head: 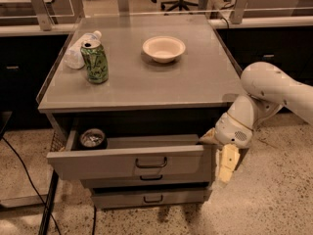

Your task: Open top drawer

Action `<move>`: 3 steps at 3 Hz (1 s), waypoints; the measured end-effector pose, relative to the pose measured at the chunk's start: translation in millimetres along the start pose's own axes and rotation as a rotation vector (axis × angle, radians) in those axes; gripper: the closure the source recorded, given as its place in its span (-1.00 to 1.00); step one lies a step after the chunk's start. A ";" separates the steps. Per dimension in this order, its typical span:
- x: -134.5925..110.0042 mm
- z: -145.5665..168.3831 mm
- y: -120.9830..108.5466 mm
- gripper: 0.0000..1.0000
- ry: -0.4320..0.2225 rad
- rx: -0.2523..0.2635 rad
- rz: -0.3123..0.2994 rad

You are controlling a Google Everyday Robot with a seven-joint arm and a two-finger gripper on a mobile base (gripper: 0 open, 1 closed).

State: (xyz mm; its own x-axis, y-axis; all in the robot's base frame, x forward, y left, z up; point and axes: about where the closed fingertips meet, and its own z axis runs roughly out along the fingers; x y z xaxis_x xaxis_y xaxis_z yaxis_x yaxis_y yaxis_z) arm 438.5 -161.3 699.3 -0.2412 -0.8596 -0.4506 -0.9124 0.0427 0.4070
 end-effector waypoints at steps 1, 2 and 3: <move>-7.2 -1.7 13.9 -1.00 0.047 -0.083 -0.005; -11.2 -2.5 18.9 -1.00 0.083 -0.152 0.002; -8.5 1.4 12.6 -1.00 0.054 -0.145 0.009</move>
Offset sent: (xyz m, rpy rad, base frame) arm -0.0254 0.0066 0.0273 -0.0657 0.2414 0.1639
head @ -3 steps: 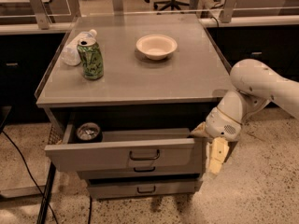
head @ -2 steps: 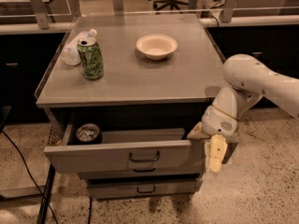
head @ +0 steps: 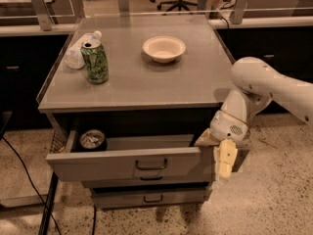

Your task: Open top drawer

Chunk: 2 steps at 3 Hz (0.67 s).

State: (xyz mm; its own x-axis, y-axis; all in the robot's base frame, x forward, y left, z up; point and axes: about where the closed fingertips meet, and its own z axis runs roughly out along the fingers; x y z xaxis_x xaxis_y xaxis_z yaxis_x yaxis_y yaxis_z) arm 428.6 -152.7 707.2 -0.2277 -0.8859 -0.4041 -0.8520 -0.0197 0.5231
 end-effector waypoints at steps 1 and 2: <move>-1.4 -2.4 1.9 -1.00 -0.001 0.000 0.000; 3.4 2.9 18.1 -1.00 -0.018 -0.026 0.015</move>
Offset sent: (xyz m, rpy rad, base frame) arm -0.0574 -0.0117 -0.0016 0.0321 0.1213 -0.0048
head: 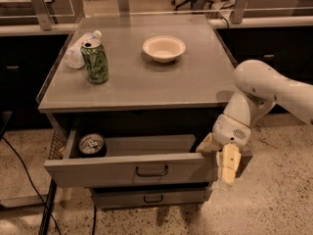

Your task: Open top drawer

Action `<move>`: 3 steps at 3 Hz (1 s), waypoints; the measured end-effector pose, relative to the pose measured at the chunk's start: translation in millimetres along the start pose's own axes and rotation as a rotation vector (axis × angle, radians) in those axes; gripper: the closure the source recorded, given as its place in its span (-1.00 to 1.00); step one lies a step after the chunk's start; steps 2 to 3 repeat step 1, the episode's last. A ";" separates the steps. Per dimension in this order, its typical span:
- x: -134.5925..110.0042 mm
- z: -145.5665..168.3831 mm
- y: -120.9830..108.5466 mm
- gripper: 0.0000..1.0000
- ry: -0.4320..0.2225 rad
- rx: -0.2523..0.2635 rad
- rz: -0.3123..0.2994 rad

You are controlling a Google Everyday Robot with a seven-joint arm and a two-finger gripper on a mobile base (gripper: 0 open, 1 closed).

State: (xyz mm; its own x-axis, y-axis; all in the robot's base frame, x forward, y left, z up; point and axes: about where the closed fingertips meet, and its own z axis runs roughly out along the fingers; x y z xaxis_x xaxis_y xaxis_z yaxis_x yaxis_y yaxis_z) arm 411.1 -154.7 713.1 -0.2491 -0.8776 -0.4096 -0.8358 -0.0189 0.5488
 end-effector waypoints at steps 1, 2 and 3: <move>0.0 0.0 0.0 -1.00 0.000 0.000 0.000; 0.0 0.0 0.0 -1.00 0.000 0.000 0.000; 0.0 0.0 0.0 -1.00 0.000 0.000 0.000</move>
Offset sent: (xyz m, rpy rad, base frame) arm 0.0000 0.0000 0.0000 0.0000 0.0000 0.0000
